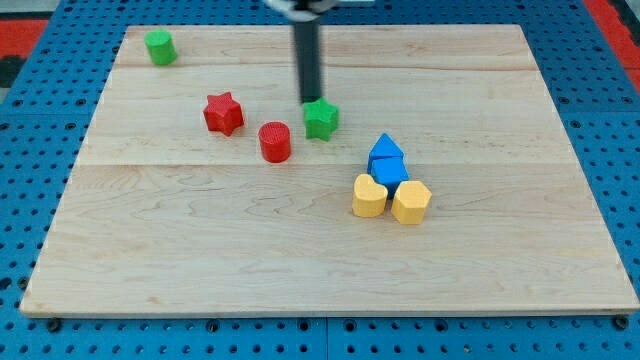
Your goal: Push the yellow hexagon towards the green star
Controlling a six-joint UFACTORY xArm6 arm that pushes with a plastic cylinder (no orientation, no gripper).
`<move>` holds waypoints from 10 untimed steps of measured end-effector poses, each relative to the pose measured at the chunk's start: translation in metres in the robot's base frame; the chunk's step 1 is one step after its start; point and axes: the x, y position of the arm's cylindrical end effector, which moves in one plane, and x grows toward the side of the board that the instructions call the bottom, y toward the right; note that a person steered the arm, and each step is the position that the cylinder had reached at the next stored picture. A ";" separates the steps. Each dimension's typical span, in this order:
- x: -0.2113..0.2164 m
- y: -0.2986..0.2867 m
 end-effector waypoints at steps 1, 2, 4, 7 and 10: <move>-0.002 0.112; 0.041 0.160; 0.033 0.160; 0.174 0.161; 0.230 -0.006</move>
